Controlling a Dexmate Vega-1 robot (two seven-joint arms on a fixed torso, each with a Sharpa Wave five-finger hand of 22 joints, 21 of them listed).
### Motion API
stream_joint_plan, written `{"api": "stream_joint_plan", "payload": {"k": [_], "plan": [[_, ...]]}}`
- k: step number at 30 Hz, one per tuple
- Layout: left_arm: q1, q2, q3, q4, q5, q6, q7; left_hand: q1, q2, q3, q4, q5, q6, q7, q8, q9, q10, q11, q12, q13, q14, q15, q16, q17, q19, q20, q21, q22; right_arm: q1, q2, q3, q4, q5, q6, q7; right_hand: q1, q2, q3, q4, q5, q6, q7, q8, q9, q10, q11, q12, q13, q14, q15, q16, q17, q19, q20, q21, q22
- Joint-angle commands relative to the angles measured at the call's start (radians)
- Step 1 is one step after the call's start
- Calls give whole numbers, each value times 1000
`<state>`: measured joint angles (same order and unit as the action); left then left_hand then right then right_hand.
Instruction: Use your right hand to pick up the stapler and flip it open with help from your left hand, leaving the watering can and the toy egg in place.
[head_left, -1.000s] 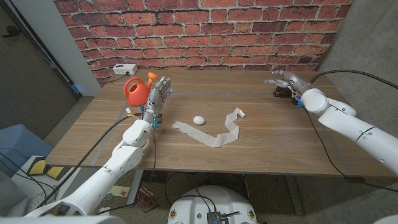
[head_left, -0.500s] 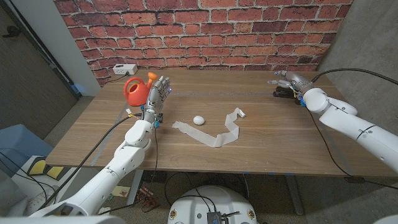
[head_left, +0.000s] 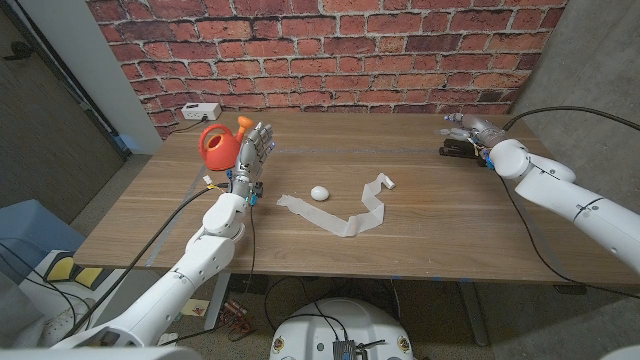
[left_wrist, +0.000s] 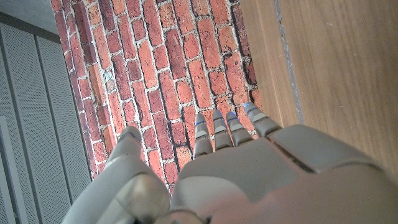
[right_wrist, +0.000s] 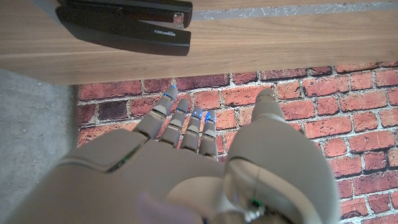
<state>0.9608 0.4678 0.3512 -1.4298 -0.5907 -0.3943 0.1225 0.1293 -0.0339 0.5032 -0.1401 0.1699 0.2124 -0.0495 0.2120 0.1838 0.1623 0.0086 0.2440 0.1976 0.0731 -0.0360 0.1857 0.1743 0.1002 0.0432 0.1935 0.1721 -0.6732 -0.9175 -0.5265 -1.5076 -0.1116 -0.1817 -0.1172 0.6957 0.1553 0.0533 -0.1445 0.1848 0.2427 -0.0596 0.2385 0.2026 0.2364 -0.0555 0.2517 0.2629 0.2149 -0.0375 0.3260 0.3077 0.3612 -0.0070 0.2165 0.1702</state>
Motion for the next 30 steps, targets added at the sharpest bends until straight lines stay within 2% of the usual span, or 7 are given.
{"api": "stream_joint_plan", "payload": {"k": [1, 16, 20, 30], "plan": [[8, -5, 2, -9, 10, 3, 19, -3, 9, -2, -1, 4, 8, 2, -3, 2, 10, -1, 2, 5, 6, 1, 5, 2, 11, -1, 6, 4, 23, 10, -13, 39, -21, 8, 1, 15, -3, 9, -5, -2, -4, -4, -5, 5, 12, -3, 7, 8, 11, -110, 13, 14, -5, 16, -3, 5], [16, -3, 10, -29, 24, 20, 35, -5, 9, -3, -1, 4, 14, 8, -4, 3, 14, -3, 1, 5, 7, 3, 4, 3, 11, -2, 5, 4, 34, 2, -29, 61, -48, -12, 4, 36, -12, 20, -11, -2, 10, -2, -1, 5, 34, -5, 18, 22, -22, -103, 19, 41, -23, 10, -16, 3], [18, 3, 12, -36, 25, 28, 34, -5, 9, -4, -1, 4, 15, 9, -5, 3, 14, -1, 1, 5, 7, 3, 4, 3, 11, -2, 5, 4, 40, -3, -36, 55, -66, -28, 7, 41, -17, 23, -10, -2, 52, -9, 15, 6, 54, -9, 28, 31, -27, -109, 24, 52, -26, 9, -19, 3], [20, -1, 13, -35, 20, 29, 33, -6, 9, -4, -1, 4, 10, 8, -9, 3, 12, -1, -1, 5, 7, 3, 3, 3, 11, -2, 4, 4, 65, -6, -54, 57, -90, -51, 40, 47, -25, 24, -10, -2, 54, -11, 13, 7, 52, -8, 29, 39, -45, -110, 22, 59, -33, 7, -23, 3]]}}
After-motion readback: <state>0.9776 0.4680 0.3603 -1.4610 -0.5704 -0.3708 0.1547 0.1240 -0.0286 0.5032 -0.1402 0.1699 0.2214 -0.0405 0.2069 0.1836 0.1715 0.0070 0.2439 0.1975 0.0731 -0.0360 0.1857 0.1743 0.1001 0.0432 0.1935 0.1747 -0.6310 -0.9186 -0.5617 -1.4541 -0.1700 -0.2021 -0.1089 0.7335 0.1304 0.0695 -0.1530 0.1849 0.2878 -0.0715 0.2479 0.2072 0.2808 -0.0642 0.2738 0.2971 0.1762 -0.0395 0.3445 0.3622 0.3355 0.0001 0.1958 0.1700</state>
